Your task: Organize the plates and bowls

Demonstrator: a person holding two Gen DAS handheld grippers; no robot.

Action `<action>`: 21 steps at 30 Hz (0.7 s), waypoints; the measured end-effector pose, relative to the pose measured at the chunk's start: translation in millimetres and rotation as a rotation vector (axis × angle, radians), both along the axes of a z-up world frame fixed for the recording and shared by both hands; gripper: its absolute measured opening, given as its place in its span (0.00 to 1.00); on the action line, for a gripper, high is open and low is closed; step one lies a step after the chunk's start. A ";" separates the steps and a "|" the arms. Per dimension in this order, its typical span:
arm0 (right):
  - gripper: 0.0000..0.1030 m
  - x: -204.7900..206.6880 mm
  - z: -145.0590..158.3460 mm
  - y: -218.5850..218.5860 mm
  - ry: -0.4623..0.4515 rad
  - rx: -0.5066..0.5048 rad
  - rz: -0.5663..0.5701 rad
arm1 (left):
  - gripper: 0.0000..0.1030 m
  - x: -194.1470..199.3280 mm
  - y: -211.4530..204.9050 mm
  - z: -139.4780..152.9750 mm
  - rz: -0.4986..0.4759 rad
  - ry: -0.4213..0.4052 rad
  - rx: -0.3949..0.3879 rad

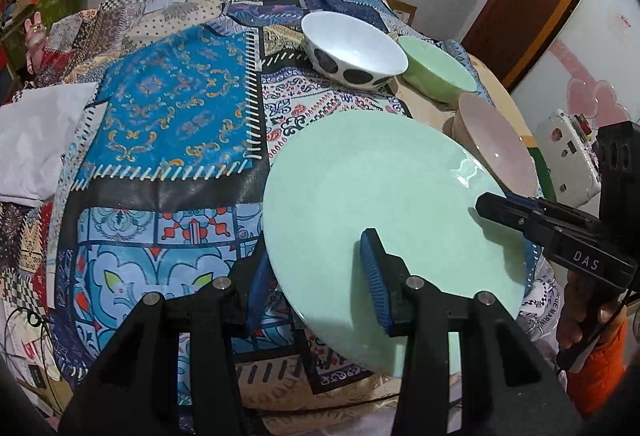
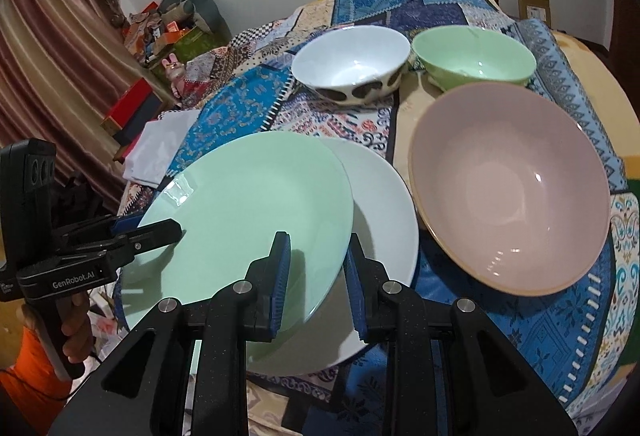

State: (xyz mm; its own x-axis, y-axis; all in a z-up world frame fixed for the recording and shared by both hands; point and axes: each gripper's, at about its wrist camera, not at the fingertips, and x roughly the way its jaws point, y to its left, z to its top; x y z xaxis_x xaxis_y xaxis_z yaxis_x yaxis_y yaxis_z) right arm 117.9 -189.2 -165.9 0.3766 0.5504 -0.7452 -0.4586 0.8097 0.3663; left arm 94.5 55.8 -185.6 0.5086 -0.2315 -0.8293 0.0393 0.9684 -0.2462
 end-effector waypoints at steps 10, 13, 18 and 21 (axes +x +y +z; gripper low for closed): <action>0.25 3.6 -12.8 -5.5 0.033 -0.004 -0.028 | 0.41 16.0 -9.1 -15.7 -0.006 0.026 0.019; 0.25 4.6 -15.3 -7.2 0.043 0.000 -0.031 | 0.41 18.9 -9.8 -15.9 0.002 0.020 0.032; 0.25 3.4 -18.8 -6.6 0.048 0.000 -0.031 | 0.41 24.8 -10.3 -18.8 0.011 0.023 0.053; 0.25 4.5 -21.6 -7.2 0.055 -0.001 -0.034 | 0.41 28.3 -10.6 -22.9 0.015 0.039 0.049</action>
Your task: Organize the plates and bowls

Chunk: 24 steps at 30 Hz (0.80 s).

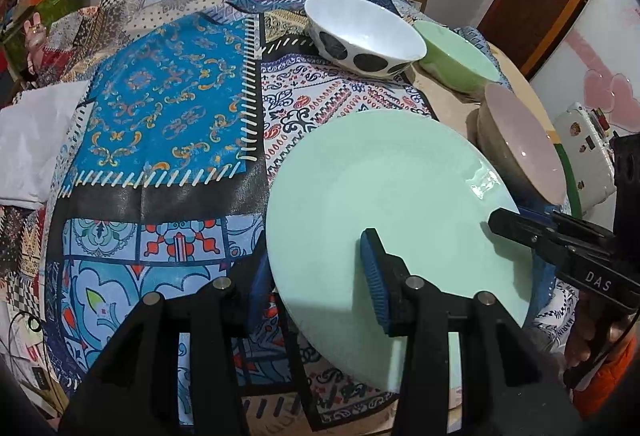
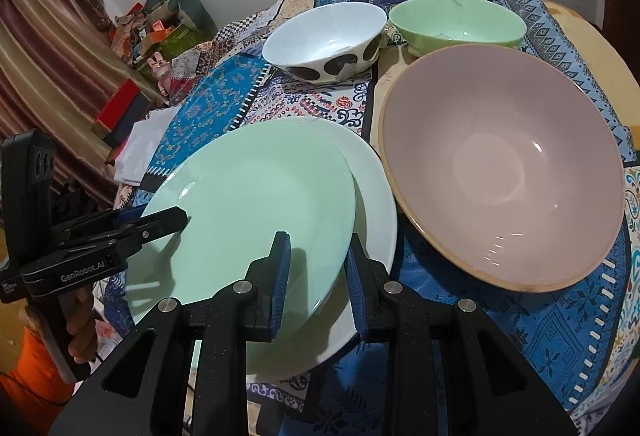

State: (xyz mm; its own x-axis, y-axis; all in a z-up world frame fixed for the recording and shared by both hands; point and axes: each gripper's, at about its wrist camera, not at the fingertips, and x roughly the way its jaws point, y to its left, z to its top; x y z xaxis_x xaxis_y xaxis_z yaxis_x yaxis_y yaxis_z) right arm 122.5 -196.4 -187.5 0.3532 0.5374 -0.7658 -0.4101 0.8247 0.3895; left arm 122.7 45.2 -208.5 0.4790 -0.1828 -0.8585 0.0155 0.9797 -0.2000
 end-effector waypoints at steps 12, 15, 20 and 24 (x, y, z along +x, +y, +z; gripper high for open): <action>0.25 -3.8 1.2 -3.9 -0.007 -0.003 0.001 | 0.41 1.2 -4.2 -1.4 -0.006 0.015 0.035; 0.25 -4.8 2.5 -4.5 -0.014 -0.013 -0.003 | 0.41 0.8 -5.8 -1.7 -0.008 0.016 0.047; 0.25 -6.0 3.0 -3.3 -0.022 -0.024 -0.001 | 0.41 0.6 -4.7 -2.0 -0.009 0.022 0.045; 0.25 -6.2 3.4 -4.4 -0.020 -0.024 0.003 | 0.41 -4.5 -1.7 4.6 -0.016 0.011 0.047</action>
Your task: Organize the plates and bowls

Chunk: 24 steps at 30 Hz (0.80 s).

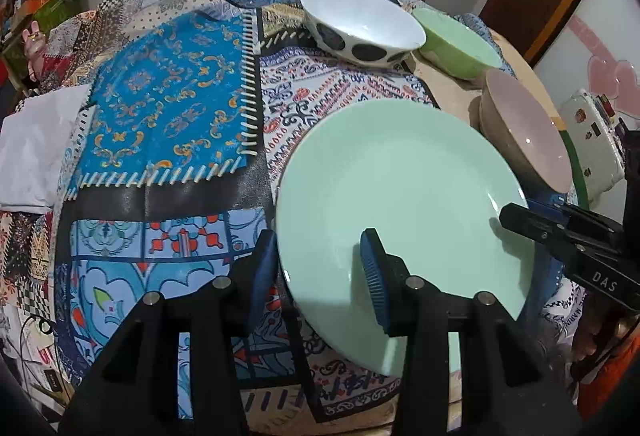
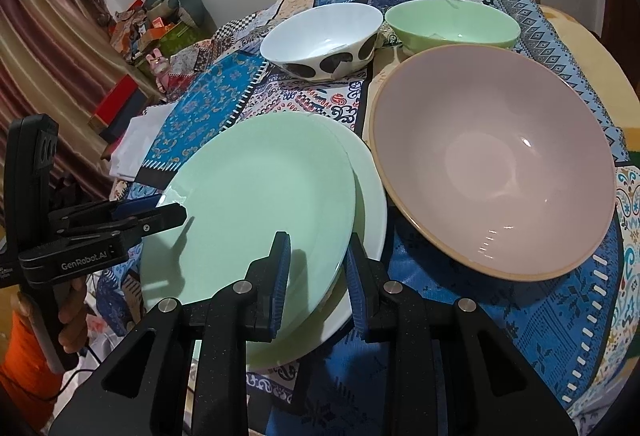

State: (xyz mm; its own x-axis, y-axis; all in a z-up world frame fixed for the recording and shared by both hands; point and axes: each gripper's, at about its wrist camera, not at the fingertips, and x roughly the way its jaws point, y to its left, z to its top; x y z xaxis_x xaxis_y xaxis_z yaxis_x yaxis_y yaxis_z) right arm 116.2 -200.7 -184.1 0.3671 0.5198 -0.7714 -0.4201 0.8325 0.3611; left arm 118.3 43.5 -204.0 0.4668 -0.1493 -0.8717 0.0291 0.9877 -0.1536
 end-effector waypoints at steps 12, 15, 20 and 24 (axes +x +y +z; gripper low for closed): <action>0.25 -7.2 18.4 -17.4 -0.048 0.026 -0.006 | 0.43 -7.1 -2.3 49.2 0.015 -0.079 0.021; 0.25 -10.2 27.7 -26.9 -0.079 0.034 -0.016 | 0.47 -3.8 -17.2 63.7 -0.002 -0.111 0.024; 0.25 -10.2 42.3 -50.4 -0.132 0.029 -0.060 | 0.54 6.5 -51.8 79.6 -0.068 -0.155 0.028; 0.27 -7.5 51.8 -73.9 -0.168 0.008 -0.109 | 0.55 17.8 -76.1 80.8 -0.117 -0.157 0.018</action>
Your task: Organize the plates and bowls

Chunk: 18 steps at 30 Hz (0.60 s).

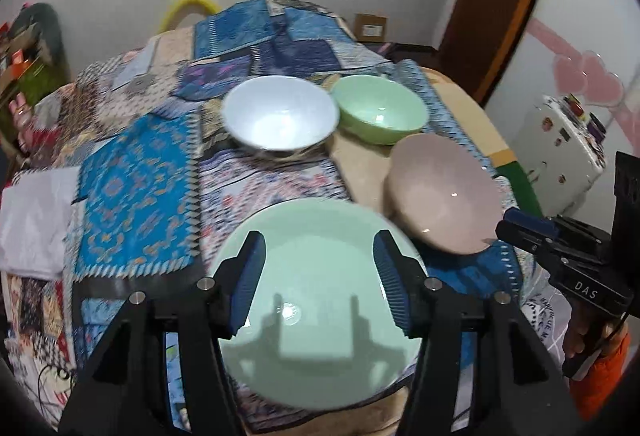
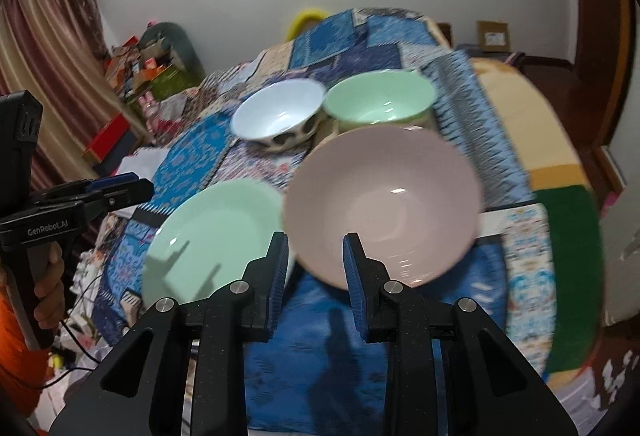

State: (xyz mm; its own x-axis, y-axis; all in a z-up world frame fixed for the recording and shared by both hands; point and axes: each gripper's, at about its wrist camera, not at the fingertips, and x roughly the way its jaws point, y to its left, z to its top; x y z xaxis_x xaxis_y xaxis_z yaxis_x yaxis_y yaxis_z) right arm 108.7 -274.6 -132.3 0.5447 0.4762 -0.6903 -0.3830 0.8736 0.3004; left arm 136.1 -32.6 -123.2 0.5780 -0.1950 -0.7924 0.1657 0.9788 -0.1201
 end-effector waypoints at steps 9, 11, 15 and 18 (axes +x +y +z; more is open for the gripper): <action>0.39 13.2 -0.7 -36.4 -0.016 -0.030 -0.094 | 0.61 41.9 -48.2 -21.2 -0.080 0.048 -0.016; 0.39 18.0 -5.5 -42.6 -0.007 -0.036 -0.113 | 0.62 50.3 -54.2 -28.8 -0.091 0.065 -0.017; 0.40 27.8 -20.4 -50.7 0.032 -0.035 -0.134 | 0.62 67.3 -65.6 -46.0 -0.111 0.102 -0.020; 0.40 36.3 -34.0 -55.2 0.070 -0.024 -0.146 | 0.62 76.6 -72.4 -56.6 -0.122 0.117 -0.020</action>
State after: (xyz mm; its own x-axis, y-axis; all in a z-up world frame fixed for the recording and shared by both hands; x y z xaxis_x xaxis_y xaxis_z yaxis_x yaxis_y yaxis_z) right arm 145.0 -329.8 -166.3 0.5573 0.3782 -0.7391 -0.2301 0.9257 0.3002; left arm 212.7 -105.0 -179.8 0.4530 -0.2743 -0.8483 0.2667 0.9496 -0.1647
